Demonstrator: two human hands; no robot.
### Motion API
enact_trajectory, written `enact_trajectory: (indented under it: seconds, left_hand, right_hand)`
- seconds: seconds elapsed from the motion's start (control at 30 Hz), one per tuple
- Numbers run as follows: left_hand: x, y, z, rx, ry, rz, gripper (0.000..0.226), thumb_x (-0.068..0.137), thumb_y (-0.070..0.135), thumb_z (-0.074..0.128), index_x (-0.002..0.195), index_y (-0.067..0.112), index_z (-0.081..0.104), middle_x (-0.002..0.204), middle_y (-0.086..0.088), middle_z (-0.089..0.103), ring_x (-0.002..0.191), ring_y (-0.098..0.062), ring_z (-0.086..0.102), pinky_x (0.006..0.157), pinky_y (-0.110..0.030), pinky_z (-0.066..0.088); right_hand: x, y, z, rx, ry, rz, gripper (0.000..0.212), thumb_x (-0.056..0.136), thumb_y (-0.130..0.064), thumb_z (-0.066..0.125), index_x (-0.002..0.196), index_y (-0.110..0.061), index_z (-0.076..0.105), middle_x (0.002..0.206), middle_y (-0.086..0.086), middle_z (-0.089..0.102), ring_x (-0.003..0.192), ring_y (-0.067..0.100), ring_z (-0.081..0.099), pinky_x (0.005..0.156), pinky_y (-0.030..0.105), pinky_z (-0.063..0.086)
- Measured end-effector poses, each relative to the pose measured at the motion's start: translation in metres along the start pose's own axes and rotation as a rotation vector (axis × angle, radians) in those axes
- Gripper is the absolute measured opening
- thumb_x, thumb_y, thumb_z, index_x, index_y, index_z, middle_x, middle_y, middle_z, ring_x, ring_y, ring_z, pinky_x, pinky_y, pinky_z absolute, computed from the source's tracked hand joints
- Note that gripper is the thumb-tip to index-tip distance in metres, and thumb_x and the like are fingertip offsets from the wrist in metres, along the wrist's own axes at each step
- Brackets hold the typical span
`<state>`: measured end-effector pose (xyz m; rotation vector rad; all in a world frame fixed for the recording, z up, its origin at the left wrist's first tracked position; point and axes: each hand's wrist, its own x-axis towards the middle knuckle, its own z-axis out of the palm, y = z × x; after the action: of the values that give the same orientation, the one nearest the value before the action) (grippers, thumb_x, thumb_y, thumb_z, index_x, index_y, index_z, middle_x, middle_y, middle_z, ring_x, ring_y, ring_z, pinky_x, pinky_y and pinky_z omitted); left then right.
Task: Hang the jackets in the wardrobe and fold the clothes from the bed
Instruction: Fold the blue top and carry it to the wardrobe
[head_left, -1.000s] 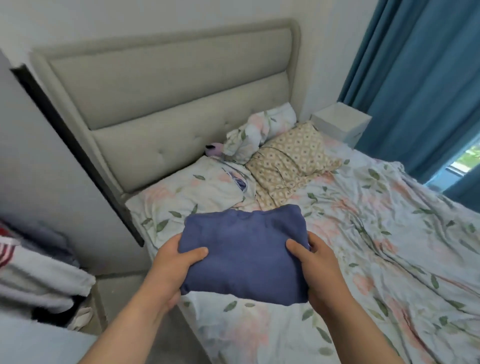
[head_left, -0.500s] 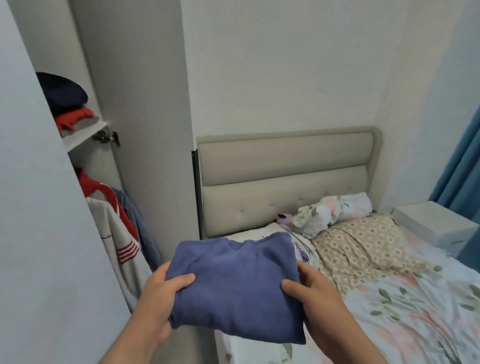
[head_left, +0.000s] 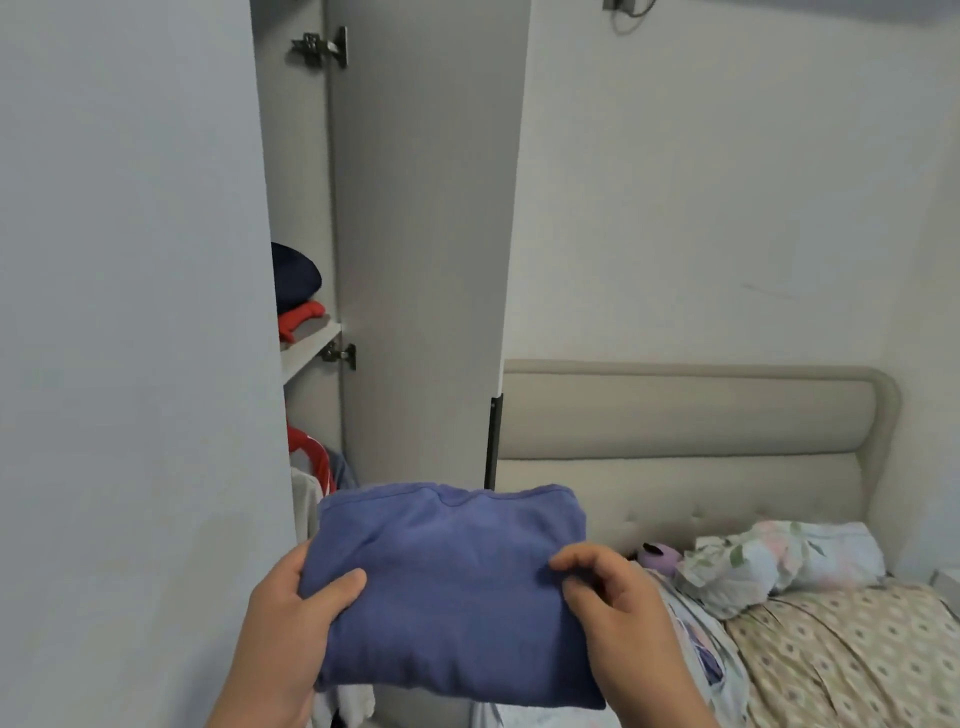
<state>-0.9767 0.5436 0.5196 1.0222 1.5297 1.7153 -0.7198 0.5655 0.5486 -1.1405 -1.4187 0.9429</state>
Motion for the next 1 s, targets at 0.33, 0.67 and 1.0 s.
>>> enact_trajectory:
  seconds: [0.33,0.67,1.0]
  left_hand:
    - [0.064,-0.015,-0.016,-0.090,0.074,0.010,0.042,0.076,-0.007,0.077,0.113,0.006,0.065,0.092,0.003,0.069,0.088,-0.013,0.062,0.068,-0.016,0.050]
    - [0.126,-0.002,0.038,-0.278,0.189,0.041,0.041,0.081,-0.003,0.071,0.088,0.037,0.067,0.081,0.021,0.073,0.080,-0.004,0.069,0.065,-0.021,0.049]
    - [0.232,0.006,0.094,-0.154,0.307,0.171,0.045,0.079,-0.003,0.073,0.092,0.039,0.063,0.076,0.023,0.072,0.072,0.008,0.066,0.060,-0.018,0.046]
  right_hand:
    - [0.073,0.009,0.053,-0.051,-0.064,0.005,0.052,0.078,0.013,0.067,0.096,-0.035,0.074,0.099,-0.017,0.074,0.094,-0.002,0.066,0.081,0.011,0.049]
    - [0.154,-0.004,0.079,0.112,0.005,-0.079,0.054,0.082,0.021,0.057,0.104,-0.026,0.070,0.106,-0.009,0.072,0.095,-0.005,0.066,0.079,0.014,0.052]
    - [0.308,0.021,0.115,0.204,-0.135,-0.206,0.058,0.079,0.023,0.060,0.105,-0.029,0.070,0.111,-0.010,0.071,0.102,-0.006,0.064,0.084,0.006,0.049]
